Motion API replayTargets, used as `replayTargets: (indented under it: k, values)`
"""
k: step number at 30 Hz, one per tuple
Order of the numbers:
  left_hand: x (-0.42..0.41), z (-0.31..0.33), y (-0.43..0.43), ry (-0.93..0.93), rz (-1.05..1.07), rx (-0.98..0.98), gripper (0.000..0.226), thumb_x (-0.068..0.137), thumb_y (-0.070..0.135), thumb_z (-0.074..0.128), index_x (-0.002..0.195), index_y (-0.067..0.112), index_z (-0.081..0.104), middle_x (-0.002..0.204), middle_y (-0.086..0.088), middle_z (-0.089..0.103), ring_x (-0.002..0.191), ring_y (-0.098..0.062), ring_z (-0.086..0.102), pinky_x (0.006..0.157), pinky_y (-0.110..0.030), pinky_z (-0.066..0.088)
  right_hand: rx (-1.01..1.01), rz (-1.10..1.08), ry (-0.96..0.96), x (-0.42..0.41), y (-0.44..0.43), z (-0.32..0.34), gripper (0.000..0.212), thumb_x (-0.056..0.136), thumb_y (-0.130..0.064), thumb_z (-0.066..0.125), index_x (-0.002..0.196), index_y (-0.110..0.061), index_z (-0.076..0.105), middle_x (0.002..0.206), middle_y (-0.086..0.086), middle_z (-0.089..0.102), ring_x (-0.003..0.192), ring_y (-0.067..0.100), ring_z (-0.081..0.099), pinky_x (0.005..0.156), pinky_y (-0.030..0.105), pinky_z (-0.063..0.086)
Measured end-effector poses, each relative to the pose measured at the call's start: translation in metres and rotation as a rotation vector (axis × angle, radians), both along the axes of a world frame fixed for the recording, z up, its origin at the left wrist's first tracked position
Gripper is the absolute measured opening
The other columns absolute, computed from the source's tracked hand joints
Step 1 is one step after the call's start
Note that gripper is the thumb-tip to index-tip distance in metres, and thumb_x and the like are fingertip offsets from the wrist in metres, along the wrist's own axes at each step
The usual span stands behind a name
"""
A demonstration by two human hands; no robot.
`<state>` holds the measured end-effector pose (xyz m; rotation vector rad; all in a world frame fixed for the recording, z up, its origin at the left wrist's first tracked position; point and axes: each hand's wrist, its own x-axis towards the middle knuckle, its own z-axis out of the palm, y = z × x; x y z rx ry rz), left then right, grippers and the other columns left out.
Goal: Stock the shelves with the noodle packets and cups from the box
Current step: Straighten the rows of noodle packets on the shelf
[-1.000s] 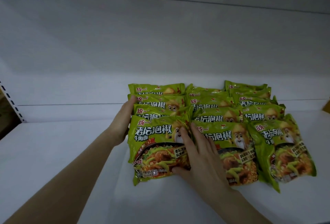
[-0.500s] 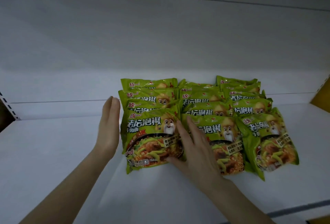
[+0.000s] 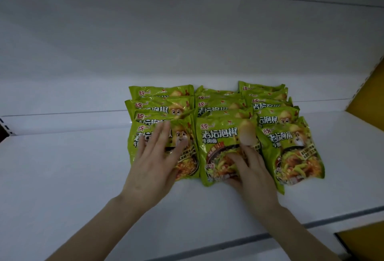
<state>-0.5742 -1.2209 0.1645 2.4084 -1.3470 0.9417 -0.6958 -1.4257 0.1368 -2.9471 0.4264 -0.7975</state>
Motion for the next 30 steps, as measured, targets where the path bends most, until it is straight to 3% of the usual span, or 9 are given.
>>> replayTargets:
  k: [4, 8, 11, 16, 19, 21, 23, 25, 30]
  values:
    - [-0.018, -0.013, -0.038, -0.028, -0.132, 0.095, 0.048, 0.082, 0.041, 0.045, 0.127, 0.028, 0.046, 0.146, -0.016, 0.028, 0.136, -0.032, 0.024, 0.101, -0.062, 0.021, 0.065, 0.051, -0.017, 0.013, -0.007, 0.002, 0.071, 0.053, -0.03, 0.088, 0.113, -0.024, 0.051, 0.127, 0.018, 0.054, 0.118, 0.031, 0.04, 0.069, 0.042, 0.057]
    - [-0.022, -0.02, -0.066, -0.013, -0.122, 0.136, 0.036, 0.083, 0.034, 0.04, 0.103, 0.026, 0.068, 0.136, -0.018, 0.05, 0.131, -0.029, 0.032, 0.094, -0.066, 0.029, 0.205, 0.176, 0.007, 0.002, -0.015, 0.005, 0.047, 0.074, -0.022, 0.074, 0.118, -0.023, 0.058, 0.141, 0.016, 0.042, 0.13, 0.035, 0.04, 0.096, 0.042, 0.044]
    - [-0.021, -0.021, -0.076, -0.034, -0.071, 0.14, 0.029, 0.081, 0.032, 0.046, 0.095, 0.026, 0.071, 0.129, -0.017, 0.057, 0.126, -0.029, 0.046, 0.092, -0.067, 0.03, 0.175, 0.152, -0.029, 0.008, -0.022, 0.004, 0.043, 0.066, 0.001, 0.076, 0.104, -0.016, 0.066, 0.128, 0.023, 0.054, 0.115, 0.041, 0.055, 0.085, 0.045, 0.051]
    - [-0.029, -0.021, -0.092, -0.029, 0.044, 0.12, 0.027, 0.069, 0.02, 0.079, 0.093, 0.018, 0.068, 0.124, -0.023, 0.058, 0.119, -0.035, 0.054, 0.093, -0.068, 0.032, 0.362, 0.165, -0.014, 0.012, -0.022, 0.021, 0.038, 0.093, -0.006, 0.046, 0.128, -0.019, 0.052, 0.156, 0.006, 0.014, 0.143, 0.02, 0.02, 0.113, 0.029, 0.027]
    - [-0.036, -0.019, -0.098, -0.007, 0.04, 0.187, 0.031, 0.061, 0.035, 0.082, 0.082, 0.016, 0.069, 0.126, -0.027, 0.055, 0.122, -0.039, 0.05, 0.1, -0.063, 0.026, 0.368, 0.234, -0.198, -0.016, -0.047, 0.029, 0.036, 0.086, -0.006, 0.052, 0.12, -0.014, 0.058, 0.143, 0.013, 0.041, 0.128, 0.016, 0.041, 0.101, 0.023, 0.04]
    - [-0.038, -0.018, -0.106, -0.011, 0.03, 0.233, 0.038, 0.055, 0.042, 0.083, 0.075, 0.014, 0.068, 0.126, -0.028, 0.055, 0.121, -0.043, 0.049, 0.094, -0.064, 0.026, 0.27, 0.082, -0.27, -0.039, -0.077, 0.029, 0.046, 0.078, -0.022, 0.061, 0.123, -0.019, 0.052, 0.137, 0.017, 0.047, 0.123, 0.027, 0.049, 0.094, 0.038, 0.05]
    - [-0.039, -0.018, -0.116, -0.008, 0.013, 0.232, 0.039, 0.061, 0.048, 0.078, 0.074, 0.013, 0.065, 0.128, -0.028, 0.053, 0.123, -0.043, 0.046, 0.094, -0.063, 0.027, 0.276, -0.188, -0.101, -0.055, -0.106, 0.027, 0.08, 0.069, -0.051, 0.067, 0.137, -0.024, 0.034, 0.146, 0.016, 0.033, 0.134, 0.035, 0.034, 0.101, 0.056, 0.038]
    - [-0.043, -0.02, -0.129, 0.015, -0.025, 0.205, 0.042, 0.074, 0.056, 0.057, 0.081, 0.014, 0.063, 0.133, -0.025, 0.049, 0.128, -0.039, 0.042, 0.096, -0.061, 0.029, 0.464, -0.326, 0.106, -0.064, -0.122, 0.024, 0.114, 0.054, -0.07, 0.067, 0.145, -0.028, 0.014, 0.153, 0.011, 0.018, 0.141, 0.031, 0.02, 0.109, 0.056, 0.027]
    - [-0.052, -0.025, -0.161, 0.015, -0.037, 0.169, 0.067, 0.074, 0.066, 0.036, 0.118, 0.016, 0.046, 0.14, -0.021, 0.044, 0.134, -0.035, 0.031, 0.097, -0.063, 0.027, 0.661, -0.156, -0.133, -0.041, -0.138, 0.014, 0.106, 0.063, -0.039, 0.081, 0.146, -0.023, 0.018, 0.152, 0.007, 0.016, 0.141, 0.026, 0.02, 0.114, 0.04, 0.026]
